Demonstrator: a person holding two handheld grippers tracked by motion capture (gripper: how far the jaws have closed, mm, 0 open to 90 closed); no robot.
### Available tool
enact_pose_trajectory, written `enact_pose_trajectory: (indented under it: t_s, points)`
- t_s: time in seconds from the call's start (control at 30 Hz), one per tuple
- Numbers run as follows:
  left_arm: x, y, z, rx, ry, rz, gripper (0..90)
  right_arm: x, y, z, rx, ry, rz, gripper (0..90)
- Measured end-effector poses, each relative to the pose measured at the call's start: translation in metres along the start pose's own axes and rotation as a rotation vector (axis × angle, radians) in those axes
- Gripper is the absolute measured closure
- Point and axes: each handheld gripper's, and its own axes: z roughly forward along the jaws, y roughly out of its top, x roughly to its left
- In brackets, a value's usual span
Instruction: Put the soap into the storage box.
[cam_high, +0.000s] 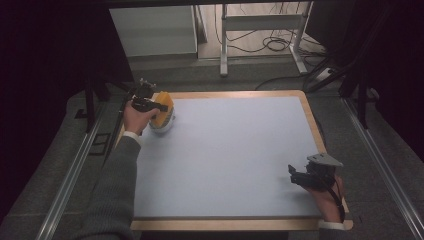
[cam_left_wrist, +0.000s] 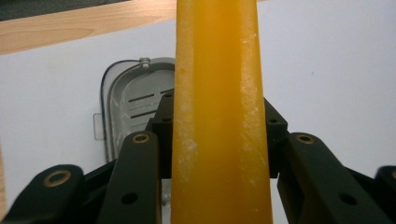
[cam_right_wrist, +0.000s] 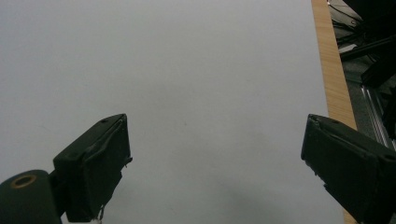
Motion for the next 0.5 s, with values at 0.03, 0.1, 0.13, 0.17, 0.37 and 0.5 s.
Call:
enact_pose_trajectory:
  t_s: [0.03, 0.1, 0.13, 0.17, 0.37, 0.5]
  points:
    - [0.001, 0.001, 0.002, 0.003, 0.006, -0.003, 61.2, 0.0, 0.0, 0.0, 0.0, -0.001, -0.001, 8.2]
    - [0.003, 0.001, 0.007, -0.004, 0.016, -0.02, 61.2, -0.001, 0.0, 0.0, -0.001, -0.004, 0.001, 8.2]
    - [0.004, 0.001, 0.008, -0.006, 0.017, -0.034, 61.2, -0.001, 0.0, 0.0, -0.001, -0.004, 0.002, 8.2]
    - [0.004, 0.001, 0.008, -0.006, 0.017, -0.034, 61.2, -0.001, 0.0, 0.0, 0.0, -0.003, 0.004, 8.2]
    - [0.01, 0.001, 0.018, -0.015, 0.032, -0.072, 61.2, -0.002, -0.001, 0.0, 0.002, -0.005, 0.003, 8.2]
    - [0.014, -0.001, 0.024, -0.009, 0.035, -0.091, 61.2, -0.002, -0.001, 0.0, 0.002, -0.008, 0.003, 8.2]
